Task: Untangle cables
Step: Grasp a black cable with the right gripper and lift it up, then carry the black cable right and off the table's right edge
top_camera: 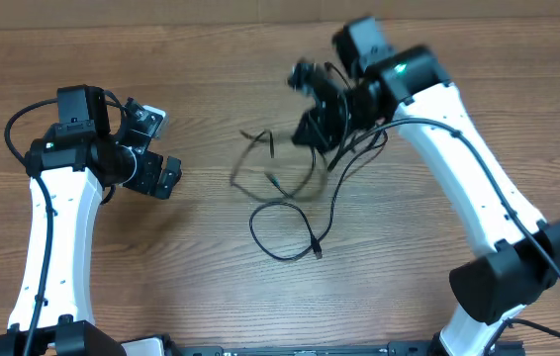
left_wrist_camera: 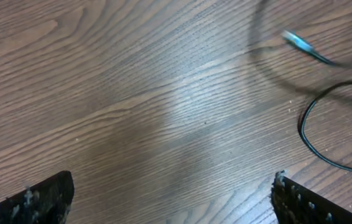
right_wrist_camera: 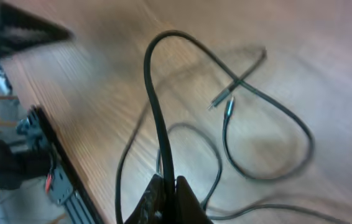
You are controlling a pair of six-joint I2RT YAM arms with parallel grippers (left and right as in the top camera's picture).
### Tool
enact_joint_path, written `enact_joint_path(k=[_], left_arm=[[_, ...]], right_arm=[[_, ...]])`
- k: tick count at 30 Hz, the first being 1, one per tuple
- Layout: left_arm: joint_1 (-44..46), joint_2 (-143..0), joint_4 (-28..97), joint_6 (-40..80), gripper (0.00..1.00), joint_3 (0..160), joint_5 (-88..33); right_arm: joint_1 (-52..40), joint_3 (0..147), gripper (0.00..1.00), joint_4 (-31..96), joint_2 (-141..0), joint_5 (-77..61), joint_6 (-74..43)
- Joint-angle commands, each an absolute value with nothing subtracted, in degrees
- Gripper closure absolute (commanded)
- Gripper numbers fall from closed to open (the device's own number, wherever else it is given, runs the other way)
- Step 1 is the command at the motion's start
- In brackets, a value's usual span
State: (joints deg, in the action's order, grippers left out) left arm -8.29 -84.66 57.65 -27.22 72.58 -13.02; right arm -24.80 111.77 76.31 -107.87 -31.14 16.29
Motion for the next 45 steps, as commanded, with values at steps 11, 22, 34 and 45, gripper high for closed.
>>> enact_joint_path(k=[11,22,34,45], left_arm=[[-8.6,-85.01,57.58,-28.12,0.0,73.23,-13.1],[-8.6,-85.01,57.58,-28.12,0.0,73.23,-13.08],[-8.6,-85.01,57.58,-28.12,0.0,73.23,-13.08],[-8.6,-85.01,57.58,-28.12,0.0,73.23,-13.1]], right_arm=[[-24.97,148.97,0.96,79.11,-107.37,-26.59,16.32],[-24.95,155.76,0.96,75.46,-107.37,8.29,14.61],[-16.58,155.7,0.96,71.24,-107.33,36.14,12.95],[4.69,155.06,0.96,78.11,-107.44,31.73,-3.27]])
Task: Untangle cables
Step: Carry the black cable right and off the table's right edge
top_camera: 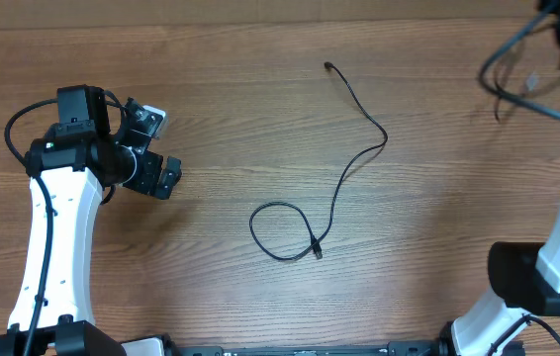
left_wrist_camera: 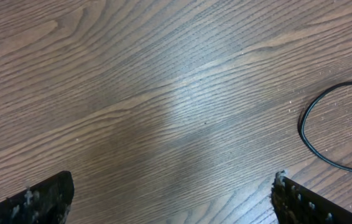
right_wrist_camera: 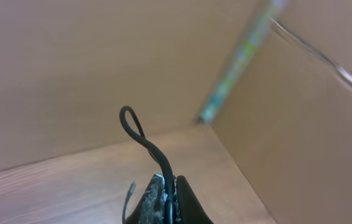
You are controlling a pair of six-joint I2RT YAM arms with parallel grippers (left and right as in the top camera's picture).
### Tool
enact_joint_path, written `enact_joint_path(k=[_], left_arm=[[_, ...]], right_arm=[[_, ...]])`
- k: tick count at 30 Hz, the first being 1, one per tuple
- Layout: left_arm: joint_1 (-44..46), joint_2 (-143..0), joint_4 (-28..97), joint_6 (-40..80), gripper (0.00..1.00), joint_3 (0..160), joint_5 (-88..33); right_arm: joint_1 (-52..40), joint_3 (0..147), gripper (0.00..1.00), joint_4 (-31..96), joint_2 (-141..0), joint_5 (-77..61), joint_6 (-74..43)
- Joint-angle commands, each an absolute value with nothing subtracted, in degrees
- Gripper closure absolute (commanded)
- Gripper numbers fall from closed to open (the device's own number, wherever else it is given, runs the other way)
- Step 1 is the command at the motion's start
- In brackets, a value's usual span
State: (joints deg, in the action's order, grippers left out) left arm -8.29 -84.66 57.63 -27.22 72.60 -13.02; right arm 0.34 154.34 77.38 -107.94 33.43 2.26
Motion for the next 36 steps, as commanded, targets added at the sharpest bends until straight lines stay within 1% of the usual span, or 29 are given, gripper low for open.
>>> enact_joint_path(k=[1,5,9,16,25,32,36], left_arm=[[-8.6,-85.01,57.58,-28.12,0.0,73.23,-13.1],[-8.6,-85.01,57.58,-28.12,0.0,73.23,-13.08],[-8.6,-85.01,57.58,-28.12,0.0,73.23,-13.08],[-8.6,-85.01,57.6,-28.12,0.0,73.23,-13.08],[-8.6,-85.01,57.58,-28.12,0.0,73.23,-13.08],[-8.6,-85.01,57.58,-28.12,0.0,73.23,-13.08],[-8.6,-85.01,57.58,-28.12,0.0,73.23,-13.08]], right_arm=[[8.36,154.67,0.96,79.42,-107.46,28.77,-3.27],[15.92,152.64,0.96,79.75,-107.46,19.22,-3.29],[22.31,149.4,0.96,77.25,-107.46,10.13,-3.49],[28.05,142.06,0.96,73.91,-107.48,0.01,-3.46],[29.02,133.38,0.96,69.34,-107.5,-0.93,-3.44],[29.5,128.35,0.96,65.49,-107.48,3.27,-3.46],[32.01,124.77,0.96,63.42,-107.5,3.36,-3.49]])
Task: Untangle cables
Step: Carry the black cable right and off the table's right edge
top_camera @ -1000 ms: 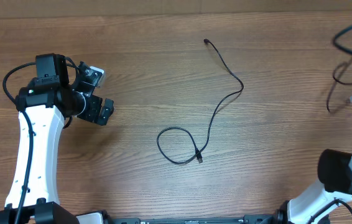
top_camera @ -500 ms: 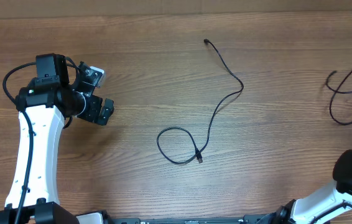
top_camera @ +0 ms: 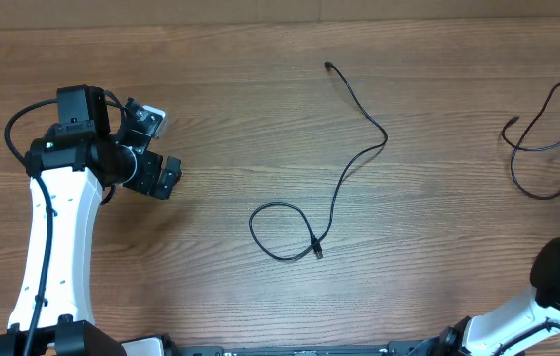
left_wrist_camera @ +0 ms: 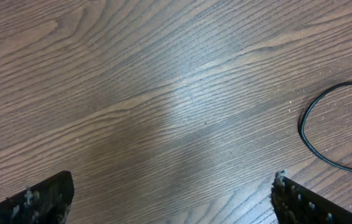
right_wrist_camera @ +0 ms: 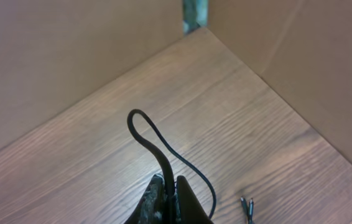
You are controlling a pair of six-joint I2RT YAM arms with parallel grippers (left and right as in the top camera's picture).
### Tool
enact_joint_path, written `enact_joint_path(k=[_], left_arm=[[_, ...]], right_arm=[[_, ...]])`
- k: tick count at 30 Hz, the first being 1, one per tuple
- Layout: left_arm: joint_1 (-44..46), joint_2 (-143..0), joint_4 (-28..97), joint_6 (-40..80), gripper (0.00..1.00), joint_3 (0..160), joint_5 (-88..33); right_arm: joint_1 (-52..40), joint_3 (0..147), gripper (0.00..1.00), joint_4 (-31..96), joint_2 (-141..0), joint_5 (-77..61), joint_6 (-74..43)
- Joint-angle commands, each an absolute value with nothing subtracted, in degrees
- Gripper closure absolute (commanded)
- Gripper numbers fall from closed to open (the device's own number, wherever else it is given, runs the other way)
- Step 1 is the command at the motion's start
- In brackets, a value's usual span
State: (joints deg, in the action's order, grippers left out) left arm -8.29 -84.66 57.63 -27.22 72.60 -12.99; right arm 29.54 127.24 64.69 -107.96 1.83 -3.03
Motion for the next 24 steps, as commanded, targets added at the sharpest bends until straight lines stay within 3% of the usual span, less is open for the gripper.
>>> enact_joint_path(k=[1,20,24], left_arm=[[-8.6,-85.01,57.58,-28.12,0.0,73.23,-13.08],[-8.6,-85.01,57.58,-28.12,0.01,73.23,-13.08],[-8.6,-85.01,57.58,-28.12,0.0,73.23,-13.08]], right_arm=[[32.8,123.83,0.96,62.98,-107.5,3.36,-3.46],[45.47,101.54,0.95,49.08,-107.5,-1.58,-9.02],[45.5,98.08,0.75,46.85,-107.5,-1.61,-9.06]])
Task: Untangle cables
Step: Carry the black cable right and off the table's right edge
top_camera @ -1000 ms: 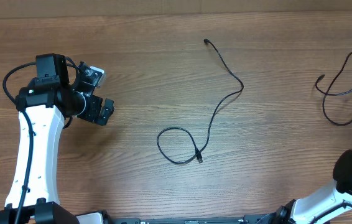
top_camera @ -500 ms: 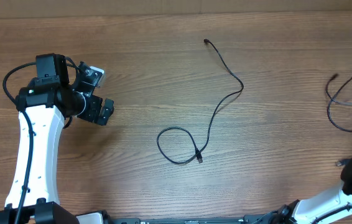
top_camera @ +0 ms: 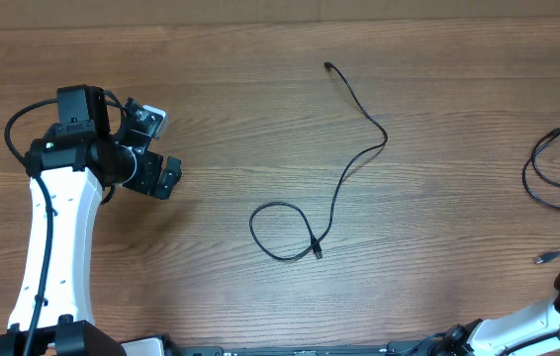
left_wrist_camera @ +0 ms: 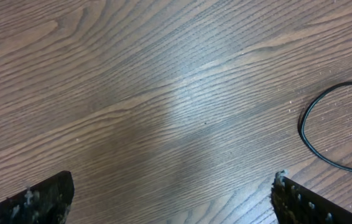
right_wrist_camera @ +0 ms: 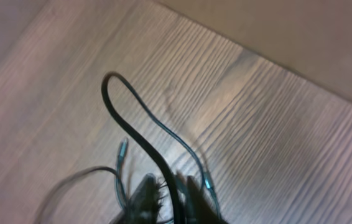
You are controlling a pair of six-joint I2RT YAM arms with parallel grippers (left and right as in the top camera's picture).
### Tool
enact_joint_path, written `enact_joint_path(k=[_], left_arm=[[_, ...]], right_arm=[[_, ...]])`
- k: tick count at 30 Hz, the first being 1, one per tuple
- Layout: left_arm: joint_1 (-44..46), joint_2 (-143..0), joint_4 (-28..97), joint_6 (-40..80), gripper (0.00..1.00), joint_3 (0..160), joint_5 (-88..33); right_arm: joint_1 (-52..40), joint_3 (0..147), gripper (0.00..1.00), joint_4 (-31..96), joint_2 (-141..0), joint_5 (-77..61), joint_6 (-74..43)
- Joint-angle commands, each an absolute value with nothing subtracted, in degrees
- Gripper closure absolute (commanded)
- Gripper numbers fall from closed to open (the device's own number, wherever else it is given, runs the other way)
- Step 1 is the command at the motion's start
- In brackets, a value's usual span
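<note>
One thin black cable [top_camera: 345,179] lies alone mid-table, running from a plug at the far side down to a loop [left_wrist_camera: 301,127] near the front. A bunch of other cables [top_camera: 550,174] rests at the table's right edge. A thick black cable [right_wrist_camera: 140,119] arches up from between the blurred fingers of my right gripper [right_wrist_camera: 168,191], low over the wood, with thin plugged leads beside it. That gripper is outside the overhead view. My left gripper [top_camera: 164,176] hangs open and empty [left_wrist_camera: 173,183] left of the loop.
A brown cardboard wall [right_wrist_camera: 300,31] runs along the table's right side, close to the right gripper. The right arm's base shows at the bottom right corner. Bare wood lies between the left gripper and the lone cable.
The right gripper has dropped lower toward the table near the cardboard wall. The cable bunch sits lower and more gathered at the right edge. The left arm and the lone cable are unchanged.
The right gripper first held a cable in the tangle at mid-table. Then it was far to the right with a bunch of cables, and one cable stayed alone mid-table. Later the bunch hung at the right edge, and now it rests there. The left arm never moved.
</note>
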State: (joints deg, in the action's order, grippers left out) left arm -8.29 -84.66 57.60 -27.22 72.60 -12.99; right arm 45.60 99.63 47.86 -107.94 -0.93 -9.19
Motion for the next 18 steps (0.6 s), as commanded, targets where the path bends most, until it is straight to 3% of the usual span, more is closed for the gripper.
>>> enact_joint_path(k=[1,3,7,12,18], left_arm=[[-8.6,-85.01,57.58,-28.12,0.0,73.23,-13.08],[-8.6,-85.01,57.58,-28.12,0.0,73.23,-13.08],[-8.6,-85.01,57.58,-28.12,0.0,73.23,-13.08],[-8.6,-85.01,57.58,-28.1,0.0,73.23,-13.1],[-8.6,-85.01,57.58,-28.12,0.0,73.23,-13.1]], right_arm=[[45.5,97.54,0.68,46.57,-107.5,-1.61,-9.26],[45.5,97.01,0.48,46.33,-107.5,-1.63,-9.26],[45.5,97.03,0.21,46.63,-107.5,-1.69,-10.17],[45.5,97.03,0.11,47.57,-107.5,-7.99,-11.27],[45.36,97.03,0.09,48.88,-107.5,-15.7,-8.23]])
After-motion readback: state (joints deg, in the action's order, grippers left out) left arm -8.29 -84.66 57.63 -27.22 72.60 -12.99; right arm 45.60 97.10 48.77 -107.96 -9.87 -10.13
